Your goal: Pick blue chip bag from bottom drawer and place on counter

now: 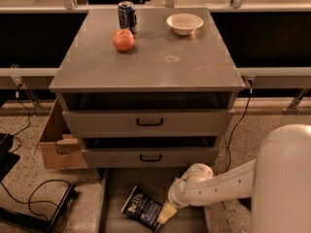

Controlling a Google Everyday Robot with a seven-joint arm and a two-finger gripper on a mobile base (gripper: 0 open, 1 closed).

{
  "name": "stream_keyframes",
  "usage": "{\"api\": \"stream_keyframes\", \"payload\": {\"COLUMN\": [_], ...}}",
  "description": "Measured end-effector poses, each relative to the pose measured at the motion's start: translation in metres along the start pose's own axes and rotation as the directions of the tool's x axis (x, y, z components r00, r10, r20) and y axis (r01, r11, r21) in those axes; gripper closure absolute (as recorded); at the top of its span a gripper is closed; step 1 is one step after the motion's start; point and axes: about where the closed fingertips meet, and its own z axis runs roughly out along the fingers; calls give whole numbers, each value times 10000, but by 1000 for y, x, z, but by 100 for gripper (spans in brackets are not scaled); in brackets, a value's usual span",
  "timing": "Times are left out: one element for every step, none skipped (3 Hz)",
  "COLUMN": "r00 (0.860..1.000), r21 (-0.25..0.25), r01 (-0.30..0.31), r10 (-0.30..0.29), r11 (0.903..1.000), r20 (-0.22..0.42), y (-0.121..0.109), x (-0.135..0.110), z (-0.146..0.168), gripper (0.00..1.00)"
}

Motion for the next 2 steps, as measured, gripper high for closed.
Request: {"api": "stream_keyframes", "payload": {"r00": [9987, 9917], "r21": [-570, -1002], "r01": [-332, -815], "r10": [353, 907], "r11": [9978, 9916], "r20": [372, 909], "y": [9, 16], "x": [19, 38], "z": [52, 105], "gripper": [0, 0]}}
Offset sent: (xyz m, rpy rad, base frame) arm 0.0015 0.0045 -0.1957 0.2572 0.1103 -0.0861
